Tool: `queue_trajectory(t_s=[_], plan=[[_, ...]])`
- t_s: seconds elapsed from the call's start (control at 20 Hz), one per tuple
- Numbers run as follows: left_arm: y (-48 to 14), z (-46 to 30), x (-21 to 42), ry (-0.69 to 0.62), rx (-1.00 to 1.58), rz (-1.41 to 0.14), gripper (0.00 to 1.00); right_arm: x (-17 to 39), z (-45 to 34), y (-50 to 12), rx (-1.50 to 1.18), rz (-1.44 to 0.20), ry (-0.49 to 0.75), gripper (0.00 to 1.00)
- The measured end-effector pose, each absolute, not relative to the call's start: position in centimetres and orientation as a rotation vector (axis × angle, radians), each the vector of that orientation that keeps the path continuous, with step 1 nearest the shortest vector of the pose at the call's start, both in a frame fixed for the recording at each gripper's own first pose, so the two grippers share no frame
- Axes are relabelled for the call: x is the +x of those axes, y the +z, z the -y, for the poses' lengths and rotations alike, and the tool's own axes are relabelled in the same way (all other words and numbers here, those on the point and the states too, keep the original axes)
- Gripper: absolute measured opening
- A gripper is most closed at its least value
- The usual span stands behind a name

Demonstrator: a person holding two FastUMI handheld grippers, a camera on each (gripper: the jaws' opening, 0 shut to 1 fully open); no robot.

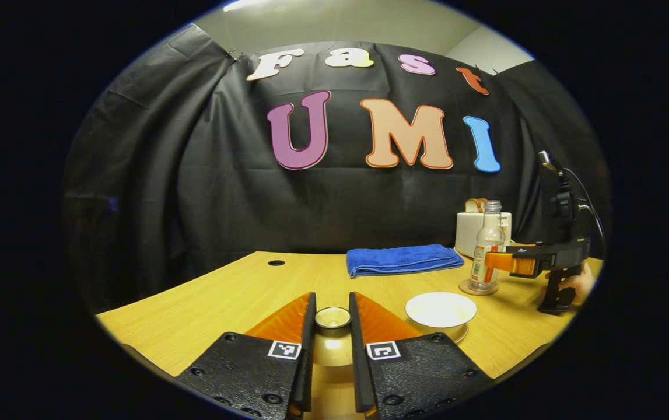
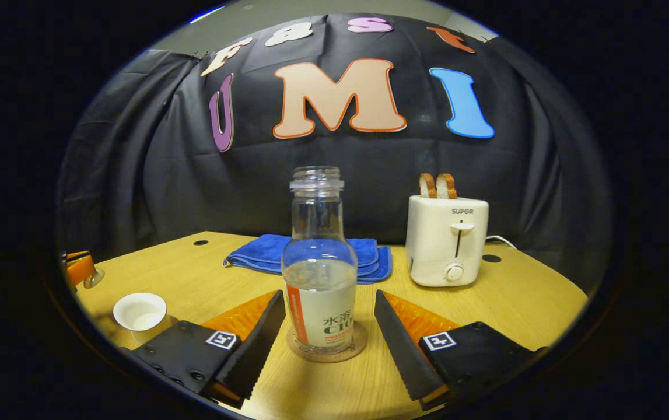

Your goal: Open the teacup lid with one hand, grasp the water bottle and pour water into the teacup with the other hand; after pouring, place the water bottle on the coaster and then close the teacup lid.

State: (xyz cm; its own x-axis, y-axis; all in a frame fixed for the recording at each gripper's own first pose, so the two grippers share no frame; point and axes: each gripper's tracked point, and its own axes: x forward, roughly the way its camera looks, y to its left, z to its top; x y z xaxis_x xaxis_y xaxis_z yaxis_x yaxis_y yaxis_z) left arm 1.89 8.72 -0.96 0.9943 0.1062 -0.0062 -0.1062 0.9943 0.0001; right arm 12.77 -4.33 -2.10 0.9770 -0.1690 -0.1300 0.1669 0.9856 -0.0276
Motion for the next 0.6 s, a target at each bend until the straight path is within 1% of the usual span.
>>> queue_trajectory(t_s=[0.05, 0.15, 0.2, 0.25, 0.35, 0.4, 0.6], plan=[[-0.9, -8.1, 2.3, 0.094, 0.001, -0.006, 0.26, 12.2, 4.5, -1.8, -0.020, -0.114, -0.175, 1.00], [-1.0, -7.0, 3.2, 0.067, 0.000, -0.008, 0.26, 11.0, 5.0, -1.2, -0.018, -0.081, -0.186, 0.99], [-1.0, -6.4, 3.6, 0.052, -0.001, -0.008, 0.26, 10.5, 5.1, -1.0, -0.016, -0.068, -0.188, 0.94], [-1.0, -5.8, 4.1, 0.038, -0.001, -0.010, 0.26, 10.0, 5.2, -0.8, -0.015, -0.056, -0.189, 0.98], [-1.0, -4.5, 4.8, 0.009, -0.002, -0.012, 0.26, 8.9, 5.7, -0.2, -0.018, -0.018, -0.207, 0.98], [-1.0, -3.9, 5.2, -0.005, -0.002, -0.013, 0.26, 8.4, 6.0, 0.3, -0.019, 0.001, -0.221, 1.00], [-0.9, -1.1, 6.4, -0.067, -0.001, -0.008, 0.27, 7.0, 6.4, 0.1, -0.018, -0.005, -0.227, 0.98]])
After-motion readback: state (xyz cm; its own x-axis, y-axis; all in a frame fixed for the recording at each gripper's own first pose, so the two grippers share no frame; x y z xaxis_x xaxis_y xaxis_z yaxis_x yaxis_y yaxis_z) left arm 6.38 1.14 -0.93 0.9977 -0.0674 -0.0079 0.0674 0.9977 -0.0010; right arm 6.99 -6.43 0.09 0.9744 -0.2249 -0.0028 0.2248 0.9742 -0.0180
